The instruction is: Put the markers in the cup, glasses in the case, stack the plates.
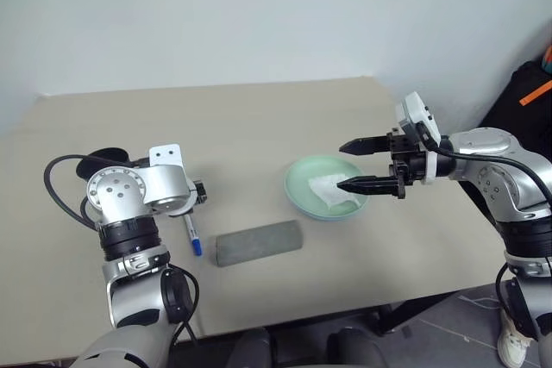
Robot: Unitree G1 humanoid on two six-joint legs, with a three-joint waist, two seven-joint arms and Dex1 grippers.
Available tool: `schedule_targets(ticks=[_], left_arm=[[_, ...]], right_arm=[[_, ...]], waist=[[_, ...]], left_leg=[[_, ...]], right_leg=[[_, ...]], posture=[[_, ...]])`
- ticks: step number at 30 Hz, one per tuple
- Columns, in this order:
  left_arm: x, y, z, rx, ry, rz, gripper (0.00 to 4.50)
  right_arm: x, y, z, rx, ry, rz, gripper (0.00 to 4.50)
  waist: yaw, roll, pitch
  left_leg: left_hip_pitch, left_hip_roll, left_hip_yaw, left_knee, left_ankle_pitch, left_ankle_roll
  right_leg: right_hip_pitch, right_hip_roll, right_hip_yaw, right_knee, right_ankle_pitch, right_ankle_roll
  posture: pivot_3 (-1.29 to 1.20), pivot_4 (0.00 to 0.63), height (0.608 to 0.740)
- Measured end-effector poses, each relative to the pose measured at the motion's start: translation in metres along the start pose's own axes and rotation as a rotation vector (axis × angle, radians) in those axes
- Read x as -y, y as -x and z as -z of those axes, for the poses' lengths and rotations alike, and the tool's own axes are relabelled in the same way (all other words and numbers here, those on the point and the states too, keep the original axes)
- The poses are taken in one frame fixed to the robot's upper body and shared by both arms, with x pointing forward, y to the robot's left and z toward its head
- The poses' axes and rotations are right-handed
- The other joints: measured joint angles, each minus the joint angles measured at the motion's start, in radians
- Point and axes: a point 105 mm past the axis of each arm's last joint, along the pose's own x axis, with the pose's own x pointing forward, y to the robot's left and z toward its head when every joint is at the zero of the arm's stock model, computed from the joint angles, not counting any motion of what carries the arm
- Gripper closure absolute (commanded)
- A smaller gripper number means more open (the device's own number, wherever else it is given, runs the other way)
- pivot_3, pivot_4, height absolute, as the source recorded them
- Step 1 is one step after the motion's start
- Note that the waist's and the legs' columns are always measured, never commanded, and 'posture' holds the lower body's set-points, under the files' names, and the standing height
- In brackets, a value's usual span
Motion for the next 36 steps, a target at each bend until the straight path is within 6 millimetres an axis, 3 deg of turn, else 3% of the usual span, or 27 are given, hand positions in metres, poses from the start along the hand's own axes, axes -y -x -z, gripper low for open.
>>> schedule_targets(ticks=[1, 11, 12, 28, 30, 33, 36], left_arm=[[-0.001, -0.001, 0.003, -0.01, 0.0, -0.004, 0.93], [-0.01, -0.009, 0.022, -0.075, 0.005, 0.0, 4.28], [-0.01, -0.009, 0.022, -0.076, 0.005, 0.0, 4.4], [-0.004, -0.005, 0.018, -0.05, -0.038, 0.059, 4.39], [0.003, 0.005, 0.007, 0.022, -0.111, 0.112, 4.39], [0.024, 0.037, -0.022, 0.201, -0.23, 0.235, 4.39], [0.046, 0.063, -0.037, 0.35, -0.32, 0.38, 4.39]], right_arm=[[0.0, 0.0, 0.001, 0.0, -0.002, 0.0, 0.04], [-0.001, -0.001, 0.002, -0.002, -0.005, -0.003, 0.04], [-0.001, -0.001, 0.002, -0.002, -0.005, -0.003, 0.04], [-0.002, -0.002, 0.001, -0.002, 0.003, -0.006, 0.04], [-0.002, -0.002, 0.0, -0.001, 0.004, -0.007, 0.04], [-0.002, -0.004, 0.0, 0.001, 0.005, -0.008, 0.04], [-0.002, -0.004, 0.0, 0.002, 0.005, -0.009, 0.04]], waist=[[0.0, 0.0, 0.0], [0.002, -0.001, 0.0], [0.002, -0.001, 0.0], [0.003, -0.001, -0.001], [0.002, -0.002, 0.0], [0.002, -0.002, 0.0], [-0.001, -0.002, 0.0]], left_leg=[[0.0, 0.0, 0.0, 0.0, 0.0, 0.0], [0.0, 0.0, 0.0, 0.0, 0.001, -0.001], [0.0, 0.0, 0.0, 0.0, 0.001, -0.002], [0.0, -0.001, 0.0, 0.0, 0.001, -0.002], [-0.001, -0.001, 0.0, 0.0, 0.001, -0.003], [-0.001, -0.001, 0.001, -0.001, 0.001, -0.003], [0.0, -0.001, 0.001, -0.002, 0.001, -0.003]], right_leg=[[0.0, 0.0, 0.0, 0.0, 0.0, 0.0], [0.0, 0.0, 0.0, 0.0, 0.0, 0.0], [0.0, 0.0, 0.0, 0.0, 0.0, 0.0], [0.0, 0.0, 0.0, 0.0, 0.0, 0.0], [0.0, 0.0, 0.0, 0.0, 0.0, 0.0], [0.0, 0.0, 0.0, -0.001, 0.0, 0.0], [0.0, -0.001, 0.0, -0.001, 0.0, 0.0]], posture=[[0.0, 0.0, 0.74], [0.0, 0.0, 0.74], [0.0, 0.0, 0.74], [0.0, 0.0, 0.74], [0.0, 0.0, 0.74], [0.0, 0.0, 0.74], [0.0, 0.0, 0.74]])
